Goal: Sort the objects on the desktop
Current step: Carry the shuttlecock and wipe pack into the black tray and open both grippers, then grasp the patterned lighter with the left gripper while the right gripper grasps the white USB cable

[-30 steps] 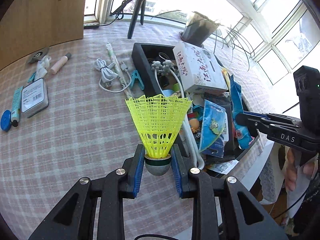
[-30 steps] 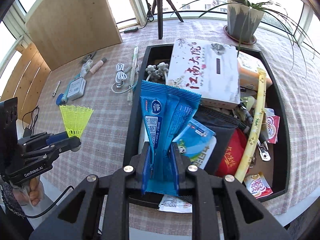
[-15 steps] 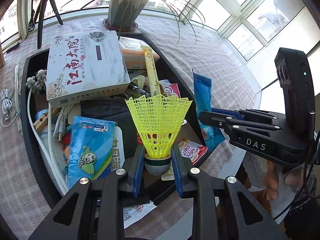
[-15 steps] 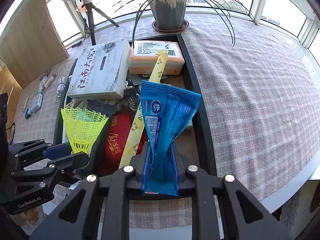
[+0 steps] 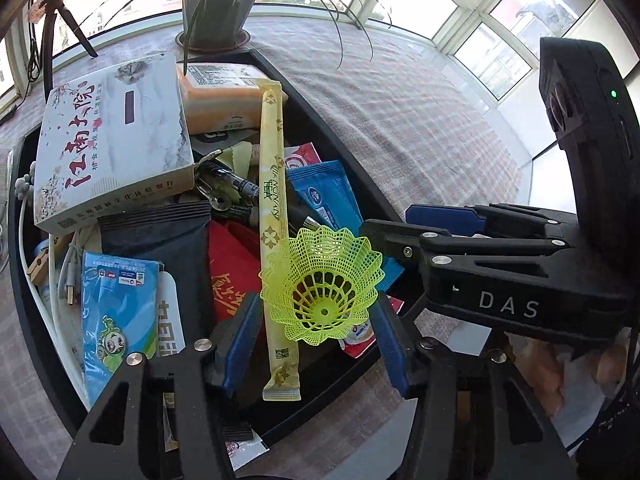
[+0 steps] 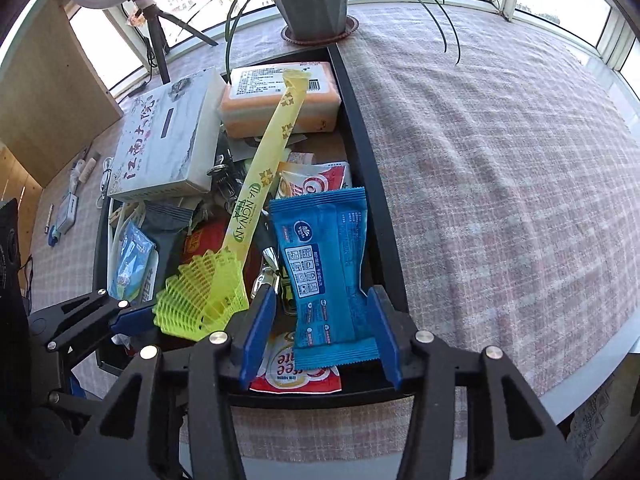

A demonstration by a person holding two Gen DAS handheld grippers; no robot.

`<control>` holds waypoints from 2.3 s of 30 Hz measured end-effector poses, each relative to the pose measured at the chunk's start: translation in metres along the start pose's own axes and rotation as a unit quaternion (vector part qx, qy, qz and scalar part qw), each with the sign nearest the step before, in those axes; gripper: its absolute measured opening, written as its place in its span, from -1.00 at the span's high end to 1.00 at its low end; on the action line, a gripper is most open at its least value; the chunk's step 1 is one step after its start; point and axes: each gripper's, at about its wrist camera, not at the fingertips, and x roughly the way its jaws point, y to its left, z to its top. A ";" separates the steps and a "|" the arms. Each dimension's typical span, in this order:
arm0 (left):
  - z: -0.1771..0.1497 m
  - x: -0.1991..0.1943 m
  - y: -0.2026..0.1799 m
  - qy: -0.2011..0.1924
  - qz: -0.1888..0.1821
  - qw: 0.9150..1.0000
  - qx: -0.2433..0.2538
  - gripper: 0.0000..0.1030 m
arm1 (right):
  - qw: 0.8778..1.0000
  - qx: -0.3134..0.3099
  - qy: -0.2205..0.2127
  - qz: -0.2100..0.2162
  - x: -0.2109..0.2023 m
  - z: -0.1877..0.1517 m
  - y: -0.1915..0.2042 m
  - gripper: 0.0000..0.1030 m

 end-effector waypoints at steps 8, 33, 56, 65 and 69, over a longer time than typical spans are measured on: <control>0.001 -0.023 0.030 -0.019 0.013 0.999 -0.028 -0.03 | 1.000 0.012 -0.016 0.013 -0.014 0.009 0.004 0.06; -0.048 -0.140 0.235 -0.070 0.118 0.975 -0.174 -0.03 | 0.988 -0.129 -0.020 0.084 0.003 0.067 0.204 0.05; -0.098 -0.228 0.516 -0.065 0.198 0.925 -0.318 -0.03 | 0.979 -0.170 0.103 0.045 0.142 0.128 0.361 0.06; -0.105 -0.211 0.594 -0.016 0.229 0.911 -0.342 -0.05 | 0.979 -0.156 0.126 0.030 0.170 0.138 0.364 0.17; -0.105 -0.202 0.605 -0.005 0.225 0.912 -0.343 -0.05 | 0.978 -0.156 0.136 0.032 0.177 0.139 0.368 0.18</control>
